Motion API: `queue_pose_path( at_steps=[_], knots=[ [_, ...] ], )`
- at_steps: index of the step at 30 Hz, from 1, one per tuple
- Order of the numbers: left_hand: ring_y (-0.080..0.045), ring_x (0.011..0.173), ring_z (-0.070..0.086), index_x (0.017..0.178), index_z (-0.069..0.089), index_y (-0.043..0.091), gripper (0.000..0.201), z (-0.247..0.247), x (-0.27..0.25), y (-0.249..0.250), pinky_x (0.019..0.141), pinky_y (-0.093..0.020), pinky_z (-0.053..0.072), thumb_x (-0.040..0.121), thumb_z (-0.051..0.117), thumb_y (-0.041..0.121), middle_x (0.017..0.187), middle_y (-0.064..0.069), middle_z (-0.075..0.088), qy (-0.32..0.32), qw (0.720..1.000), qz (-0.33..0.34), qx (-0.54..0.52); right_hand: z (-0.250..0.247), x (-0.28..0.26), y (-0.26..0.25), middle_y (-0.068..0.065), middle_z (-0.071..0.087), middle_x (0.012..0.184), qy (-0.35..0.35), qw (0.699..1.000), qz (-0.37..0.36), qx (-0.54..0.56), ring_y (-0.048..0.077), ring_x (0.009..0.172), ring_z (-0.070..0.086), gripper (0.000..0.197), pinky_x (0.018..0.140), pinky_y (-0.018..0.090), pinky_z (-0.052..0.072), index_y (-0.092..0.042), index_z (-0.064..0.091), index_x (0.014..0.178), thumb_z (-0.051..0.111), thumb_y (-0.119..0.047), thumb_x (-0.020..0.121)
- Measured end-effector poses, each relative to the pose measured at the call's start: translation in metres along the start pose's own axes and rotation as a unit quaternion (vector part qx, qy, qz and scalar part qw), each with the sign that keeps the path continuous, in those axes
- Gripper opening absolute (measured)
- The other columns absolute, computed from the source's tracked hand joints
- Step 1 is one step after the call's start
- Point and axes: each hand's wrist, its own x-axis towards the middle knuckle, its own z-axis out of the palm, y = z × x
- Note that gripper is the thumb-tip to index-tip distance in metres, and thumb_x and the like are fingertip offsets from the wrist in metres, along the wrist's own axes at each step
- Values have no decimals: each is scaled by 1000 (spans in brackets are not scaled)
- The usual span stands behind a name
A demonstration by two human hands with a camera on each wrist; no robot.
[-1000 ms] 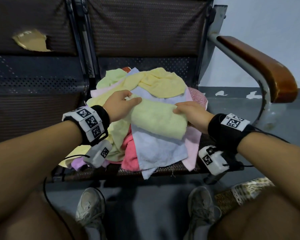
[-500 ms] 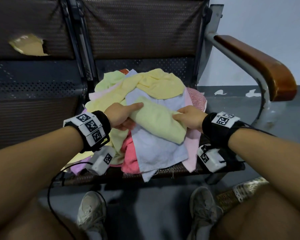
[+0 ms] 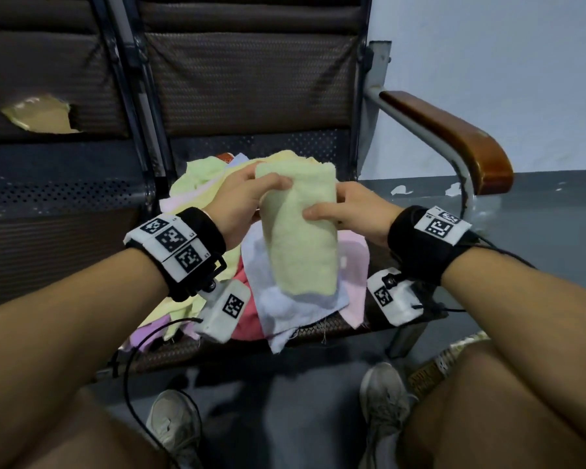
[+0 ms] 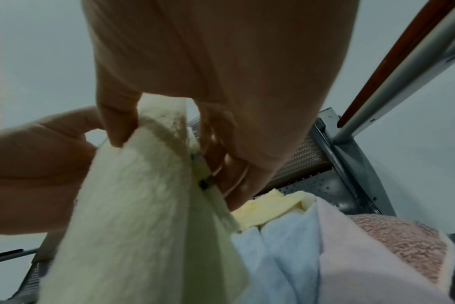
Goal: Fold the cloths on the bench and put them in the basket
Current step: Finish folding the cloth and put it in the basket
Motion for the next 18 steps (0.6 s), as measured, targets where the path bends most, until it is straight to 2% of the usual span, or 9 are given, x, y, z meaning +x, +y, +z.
queue_pose_path(
  at_steps=[2, 4, 5, 8, 11, 12, 14, 16, 18],
  knots=[
    [-12, 94, 70, 125, 63, 13, 43, -1, -7, 4, 74, -23, 56, 87, 72, 29, 114, 0, 72, -29, 1000, -10, 4, 1, -11, -5, 1, 76, 109, 19, 1000, 4, 23, 17, 100, 73, 29, 80, 28, 58, -10, 69, 116, 73, -16, 88],
    [-13, 96, 70, 129, 60, 20, 58, 1, -15, 1, 80, -29, 56, 78, 79, 41, 118, 2, 71, -65, 996, -52, 17, -3, -22, -12, 2, 76, 110, 40, 997, 7, 60, 17, 100, 73, 25, 75, 26, 58, -12, 68, 117, 68, -16, 92],
    [-14, 98, 71, 130, 59, 21, 65, 5, -19, -2, 83, -32, 56, 73, 83, 41, 119, 2, 71, -88, 993, -72, 37, -7, -28, -14, 3, 75, 113, 51, 995, 10, 82, 17, 101, 73, 25, 75, 26, 58, -12, 67, 119, 66, -15, 93],
    [-19, 109, 69, 133, 56, 18, 71, 29, -24, -13, 93, -39, 56, 68, 84, 29, 123, -1, 69, -141, 982, -85, 93, -32, -46, -15, 8, 70, 126, 95, 985, 38, 140, 27, 117, 66, 37, 101, 43, 53, -9, 59, 131, 62, -14, 95],
    [-19, 108, 68, 131, 59, 17, 53, 72, -18, -15, 92, -36, 56, 82, 78, 14, 120, 0, 71, -161, 979, -47, 115, -70, -68, -2, 10, 67, 130, 127, 975, 49, 178, 30, 124, 61, 43, 111, 48, 44, -10, 56, 137, 59, -17, 94],
    [-18, 107, 69, 129, 60, 17, 46, 90, -13, -17, 89, -33, 57, 85, 74, 12, 118, 0, 71, -171, 977, -38, 124, -84, -78, 4, 9, 68, 129, 142, 969, 49, 197, 30, 123, 62, 43, 109, 47, 46, -12, 56, 137, 60, -21, 94],
    [-18, 105, 69, 126, 61, 15, 41, 132, -3, -24, 86, -30, 57, 87, 70, 11, 116, 0, 72, -202, 969, -40, 140, -117, -102, 24, 5, 71, 124, 174, 955, 55, 233, 23, 116, 67, 42, 96, 39, 55, -14, 57, 135, 61, -26, 95],
    [-22, 106, 68, 126, 61, 13, 41, 181, 7, -38, 93, -36, 56, 86, 69, 12, 118, -2, 71, -243, 954, -45, 170, -151, -132, 54, 3, 73, 120, 214, 940, 66, 258, 18, 110, 70, 38, 82, 31, 59, -14, 59, 133, 60, -24, 96],
    [-24, 107, 67, 126, 62, 12, 39, 232, 13, -59, 97, -42, 54, 87, 68, 14, 119, -4, 70, -288, 936, -64, 192, -180, -168, 95, 3, 72, 124, 263, 918, 88, 284, 18, 113, 69, 37, 84, 32, 59, -14, 59, 133, 57, -21, 96]
  ],
)
